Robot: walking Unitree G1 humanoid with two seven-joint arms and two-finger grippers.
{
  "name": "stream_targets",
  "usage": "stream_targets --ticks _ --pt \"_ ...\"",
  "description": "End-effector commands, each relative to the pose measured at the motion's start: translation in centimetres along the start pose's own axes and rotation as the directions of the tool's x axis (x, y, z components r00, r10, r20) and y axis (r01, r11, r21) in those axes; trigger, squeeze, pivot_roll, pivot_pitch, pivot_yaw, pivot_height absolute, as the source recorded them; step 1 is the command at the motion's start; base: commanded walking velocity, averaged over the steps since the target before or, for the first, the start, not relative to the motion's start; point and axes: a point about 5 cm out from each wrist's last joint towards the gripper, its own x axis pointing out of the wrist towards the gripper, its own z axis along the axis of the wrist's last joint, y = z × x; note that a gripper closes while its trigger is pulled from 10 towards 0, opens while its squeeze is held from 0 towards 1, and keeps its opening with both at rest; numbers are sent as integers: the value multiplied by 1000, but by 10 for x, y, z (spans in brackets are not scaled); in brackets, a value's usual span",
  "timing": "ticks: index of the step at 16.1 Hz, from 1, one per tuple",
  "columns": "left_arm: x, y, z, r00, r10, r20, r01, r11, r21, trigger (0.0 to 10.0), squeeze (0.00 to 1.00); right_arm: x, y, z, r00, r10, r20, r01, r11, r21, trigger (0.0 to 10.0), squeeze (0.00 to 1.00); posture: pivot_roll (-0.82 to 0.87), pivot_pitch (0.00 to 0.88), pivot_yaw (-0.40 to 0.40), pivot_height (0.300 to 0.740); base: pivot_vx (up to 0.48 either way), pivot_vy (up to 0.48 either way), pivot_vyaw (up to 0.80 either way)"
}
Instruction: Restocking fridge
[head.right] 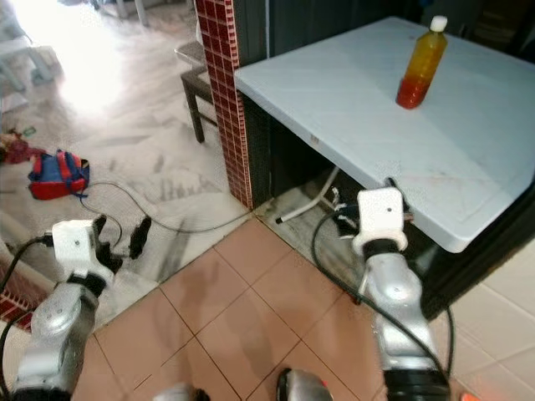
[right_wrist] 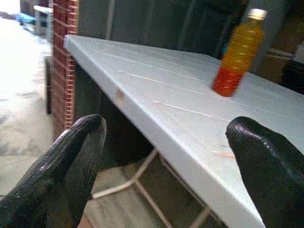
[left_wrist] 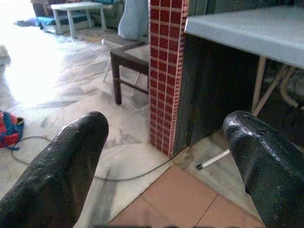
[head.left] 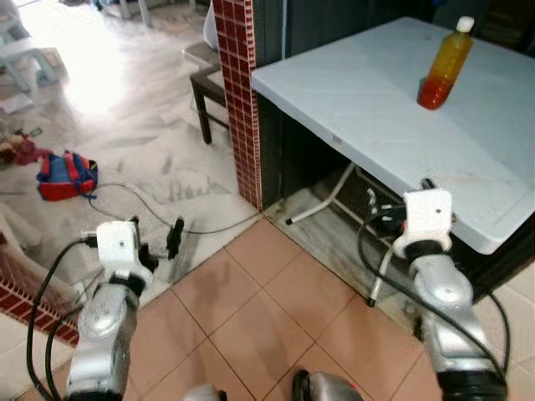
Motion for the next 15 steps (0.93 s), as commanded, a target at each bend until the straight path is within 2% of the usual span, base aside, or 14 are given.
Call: stream_targets --ticks 1,2,4,7,8,9,11,12,13,14,15 --pt "3 5 5 1000 -3 19 3 1000 2 10000 0 1 -1 6 1000 5 19 -6 1000 14 10000 0 -54 27 51 740 454 0 0" --pt "4 5 5 1000 -5 18 5 1000 1 10000 0 1 2 9 999 28 33 -29 998 53 10000 0 -53 32 51 740 454 0 0" --pt "6 5 7 1000 -6 10 6 1000 -7 10000 0 -1 6 11 998 44 33 -47 996 78 10000 0 -54 45 51 740 444 0 0" --pt "7 7 6 1000 -3 3 3 1000 -15 10000 0 -4 12 4 998 60 -26 -57 995 83 10000 0 -60 61 50 740 357 319 0" --pt "7 6 5 1000 -4 -2 4 1000 -20 10000 0 -4 12 5 999 41 -29 -40 997 59 10000 0 -62 63 50 740 311 364 0" --pt "7 5 4 1000 -6 -8 6 1000 -25 10000 0 -3 12 6 1000 26 -13 -26 1000 -6 10000 0 -60 64 50 740 277 394 0" --pt "7 3 4 1000 -1 -15 1 999 -33 10000 0 -2 12 8 1000 8 11 -8 1000 -9 10000 0 -58 65 50 740 0 431 0" --pt "7 3 4 1000 -4 -17 3 999 -36 10000 0 -3 13 8 998 63 6 -63 998 9 10000 0 -53 68 47 740 0 461 0" --pt "6 3 3 1000 -6 -20 5 999 -36 10000 0 -5 14 8 995 97 10 -97 993 73 10000 0 -50 70 46 740 0 476 0" --pt "6 2 3 1000 -10 -21 10 999 -33 10000 0 -6 13 7 996 92 13 -93 988 123 10000 0 -48 71 46 740 0 476 0" --pt "5 3 3 1000 -12 -21 12 999 -33 10000 0 -6 12 8 997 73 16 -74 990 118 10000 0 -48 72 44 740 0 476 0"
